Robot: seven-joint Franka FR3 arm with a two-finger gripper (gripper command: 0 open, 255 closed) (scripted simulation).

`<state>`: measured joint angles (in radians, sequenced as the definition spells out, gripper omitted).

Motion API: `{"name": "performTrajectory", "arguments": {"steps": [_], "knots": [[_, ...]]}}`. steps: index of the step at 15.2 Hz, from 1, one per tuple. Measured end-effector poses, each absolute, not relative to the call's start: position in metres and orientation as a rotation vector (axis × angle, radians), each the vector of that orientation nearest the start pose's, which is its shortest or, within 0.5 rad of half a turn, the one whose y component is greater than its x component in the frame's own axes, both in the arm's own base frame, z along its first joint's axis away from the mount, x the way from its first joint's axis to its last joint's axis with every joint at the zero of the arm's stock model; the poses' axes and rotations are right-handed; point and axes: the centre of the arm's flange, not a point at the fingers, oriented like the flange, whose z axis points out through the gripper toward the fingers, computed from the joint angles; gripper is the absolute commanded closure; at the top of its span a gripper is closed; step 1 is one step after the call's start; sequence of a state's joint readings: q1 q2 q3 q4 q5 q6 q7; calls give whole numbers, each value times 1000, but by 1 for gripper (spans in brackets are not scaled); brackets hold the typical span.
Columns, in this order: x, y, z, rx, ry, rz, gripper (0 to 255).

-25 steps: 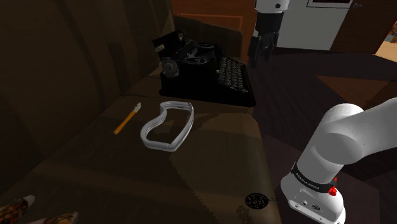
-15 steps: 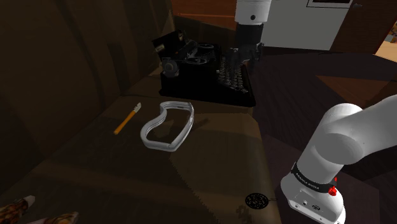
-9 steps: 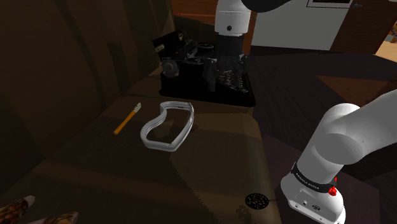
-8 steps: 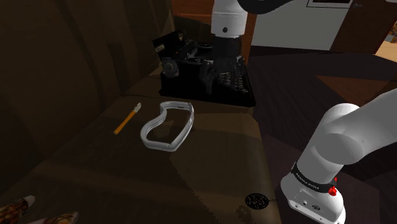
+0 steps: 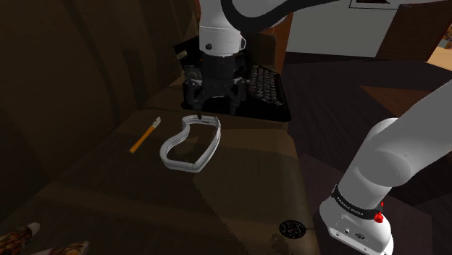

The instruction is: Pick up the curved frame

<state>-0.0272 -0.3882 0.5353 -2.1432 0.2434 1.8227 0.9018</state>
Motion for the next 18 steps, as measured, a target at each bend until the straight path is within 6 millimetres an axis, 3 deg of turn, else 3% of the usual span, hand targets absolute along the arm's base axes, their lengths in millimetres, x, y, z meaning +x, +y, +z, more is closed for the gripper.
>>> {"name": "performTrajectory", "arguments": {"steps": [5, 7, 14, 15, 18], "knots": [[410, 312, 526, -2938, 875, 14, 0], [417, 322, 521, -2922, 907, 15, 0], [419, 325, 488, -2915, 918, 16, 0], [419, 326, 486, -2915, 918, 16, 255], [419, 324, 486, -2924, 925, 21, 255]]}}
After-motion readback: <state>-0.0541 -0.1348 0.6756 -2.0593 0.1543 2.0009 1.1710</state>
